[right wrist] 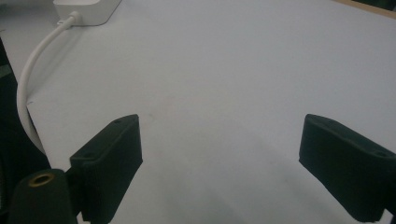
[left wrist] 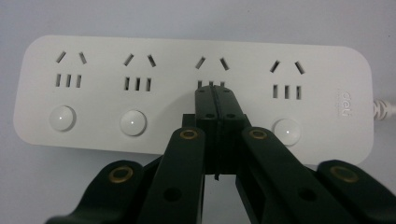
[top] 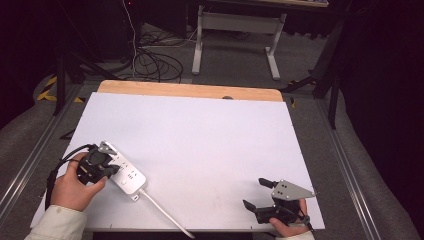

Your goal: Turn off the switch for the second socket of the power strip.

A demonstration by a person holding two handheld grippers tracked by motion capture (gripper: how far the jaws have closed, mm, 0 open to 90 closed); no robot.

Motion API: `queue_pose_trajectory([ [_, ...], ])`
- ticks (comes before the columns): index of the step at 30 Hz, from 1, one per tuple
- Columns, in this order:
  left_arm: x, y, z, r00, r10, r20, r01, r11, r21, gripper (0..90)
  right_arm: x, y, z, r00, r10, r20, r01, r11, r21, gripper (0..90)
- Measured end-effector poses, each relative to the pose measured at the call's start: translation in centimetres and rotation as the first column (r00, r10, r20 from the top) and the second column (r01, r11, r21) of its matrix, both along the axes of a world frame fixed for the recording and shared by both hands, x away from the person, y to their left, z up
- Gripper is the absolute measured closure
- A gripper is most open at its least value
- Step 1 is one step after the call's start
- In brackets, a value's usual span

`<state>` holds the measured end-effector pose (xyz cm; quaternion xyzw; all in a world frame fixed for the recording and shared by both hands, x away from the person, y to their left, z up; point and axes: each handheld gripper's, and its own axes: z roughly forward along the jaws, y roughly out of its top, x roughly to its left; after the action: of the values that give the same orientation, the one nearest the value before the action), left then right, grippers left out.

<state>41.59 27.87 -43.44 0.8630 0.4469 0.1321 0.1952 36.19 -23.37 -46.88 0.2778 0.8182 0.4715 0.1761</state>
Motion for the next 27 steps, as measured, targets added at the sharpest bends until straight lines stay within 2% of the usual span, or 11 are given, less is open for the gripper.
queue_pose_trajectory([
  [4,0.03,0.02,-0.07,1.0000,0.001,-0.001,-0.001,1.0000,0.006,89.9,0.01,0.00,0.00,1.0000,0.000,-0.001,0.000,1.000,0.001,13.7],
  [18,-0.11,0.02,-0.45,0.9999,0.016,0.000,-0.015,0.9997,-0.018,89.9,-0.08,0.00,0.04,1.0000,0.003,0.000,-0.003,1.000,-0.001,13.7],
  [20,-0.17,-0.11,-0.41,0.9998,0.017,0.011,-0.017,0.9999,0.003,90.0,-0.08,0.01,0.03,1.0000,0.004,-0.001,-0.004,1.000,-0.001,13.7],
  [27,-0.31,-0.30,-0.44,0.9998,0.015,0.016,-0.016,0.9998,0.014,90.0,-0.08,-0.02,0.02,1.0000,0.004,-0.001,-0.004,1.000,0.000,13.7],
])
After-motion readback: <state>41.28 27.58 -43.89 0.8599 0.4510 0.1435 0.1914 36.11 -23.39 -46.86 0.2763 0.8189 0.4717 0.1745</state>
